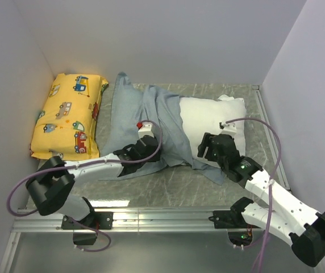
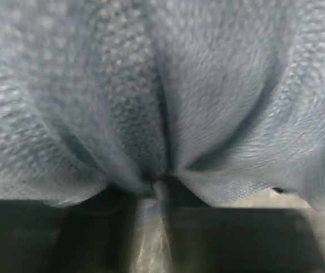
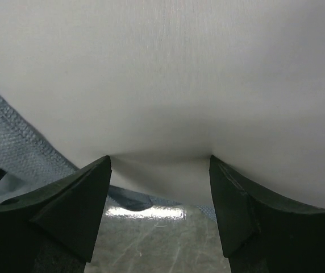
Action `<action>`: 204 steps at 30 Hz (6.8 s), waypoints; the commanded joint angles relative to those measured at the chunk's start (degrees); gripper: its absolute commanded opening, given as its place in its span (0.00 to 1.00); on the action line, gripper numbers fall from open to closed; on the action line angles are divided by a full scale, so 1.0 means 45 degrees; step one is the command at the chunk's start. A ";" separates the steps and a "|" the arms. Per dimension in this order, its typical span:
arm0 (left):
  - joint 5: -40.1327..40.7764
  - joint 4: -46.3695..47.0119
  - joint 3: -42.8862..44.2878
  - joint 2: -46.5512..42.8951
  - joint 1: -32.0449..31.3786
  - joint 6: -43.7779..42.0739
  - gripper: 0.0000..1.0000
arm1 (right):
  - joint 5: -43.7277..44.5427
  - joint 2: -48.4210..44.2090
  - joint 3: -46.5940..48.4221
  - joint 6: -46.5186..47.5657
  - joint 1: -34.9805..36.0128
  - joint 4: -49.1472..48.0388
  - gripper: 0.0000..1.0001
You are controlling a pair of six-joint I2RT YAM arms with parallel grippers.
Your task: Remove the pillowcase from the pillow
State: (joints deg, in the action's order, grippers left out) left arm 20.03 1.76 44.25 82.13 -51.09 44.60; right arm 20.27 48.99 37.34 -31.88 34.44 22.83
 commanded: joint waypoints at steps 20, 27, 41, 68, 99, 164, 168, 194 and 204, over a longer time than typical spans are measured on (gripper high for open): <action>0.1037 -0.4179 0.2509 -0.4595 0.5592 -0.1414 0.00 | -0.0537 0.0384 0.6364 0.1400 -0.3629 0.2111 0.00; 0.2228 -0.5645 0.4890 -0.6550 0.3779 -0.3208 0.00 | -0.1458 -0.0029 0.8634 0.1693 -0.3610 0.3422 0.00; -0.1563 -0.5509 1.0205 -0.1280 0.1119 -0.3524 0.04 | -0.4775 1.0650 0.5783 0.1459 -0.3454 -0.1360 0.00; -0.3827 -0.2539 0.9264 0.4228 0.4635 -0.1669 0.01 | -0.3957 0.1499 0.4912 0.0543 -0.1290 0.0263 0.64; 0.0038 -0.4708 0.7317 0.0324 -0.0030 -0.1299 0.99 | -0.5026 0.0209 -0.0227 -0.0026 0.1996 -0.5891 0.07; -0.5252 -0.3007 0.4285 -0.1474 0.7330 -0.1707 0.23 | -0.1126 0.6729 0.6096 0.1400 -0.4254 -0.0073 0.00; -0.4785 -0.3708 0.6389 -0.1415 0.7310 -0.2526 0.75 | -0.1223 0.6866 0.5960 0.1420 -0.4215 -0.0229 0.00; 0.1745 -0.4515 0.2944 -0.1530 0.0044 0.0968 0.44 | -0.2393 0.5150 0.6213 0.2532 -0.4215 0.0004 0.69; 0.1447 -0.4198 0.1730 -0.2488 0.0318 0.1027 0.01 | -0.3821 0.3429 0.5279 0.2963 -0.0916 0.0612 0.81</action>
State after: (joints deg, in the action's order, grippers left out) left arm 25.39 -16.10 53.06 72.99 -50.39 49.28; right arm 5.93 65.06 64.07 -20.25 26.79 24.82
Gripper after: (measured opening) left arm 0.022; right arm 0.800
